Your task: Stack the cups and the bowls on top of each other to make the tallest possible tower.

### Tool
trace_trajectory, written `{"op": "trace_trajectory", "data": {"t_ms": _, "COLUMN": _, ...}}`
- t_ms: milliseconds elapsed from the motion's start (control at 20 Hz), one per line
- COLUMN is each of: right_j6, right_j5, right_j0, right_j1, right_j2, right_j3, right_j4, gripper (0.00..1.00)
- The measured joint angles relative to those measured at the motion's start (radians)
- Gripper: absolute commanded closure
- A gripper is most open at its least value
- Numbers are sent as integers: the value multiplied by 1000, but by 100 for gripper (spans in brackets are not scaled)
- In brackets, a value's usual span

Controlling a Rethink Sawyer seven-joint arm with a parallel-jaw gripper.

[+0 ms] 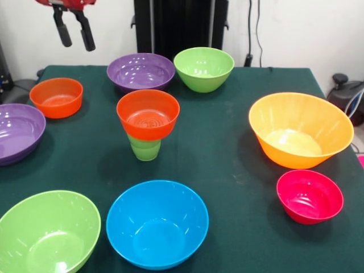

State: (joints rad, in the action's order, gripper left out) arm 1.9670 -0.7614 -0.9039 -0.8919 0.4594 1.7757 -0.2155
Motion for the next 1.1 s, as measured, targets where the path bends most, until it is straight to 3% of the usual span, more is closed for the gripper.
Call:
{"op": "trace_trajectory", "data": {"t_ms": 450, "right_j6": 0, "right_j5": 63, "right_j0": 2, "right_j1": 83, "right_j2": -7, "right_j3": -2, "right_j4": -64, "gripper": 0}}
{"op": "trace_trajectory", "data": {"t_ms": 1100, "right_j6": 0, "right_j5": 65, "right_j0": 2, "right_j1": 172, "right_j2": -11, "right_j3": -32, "right_j4": -123, "gripper": 0}}
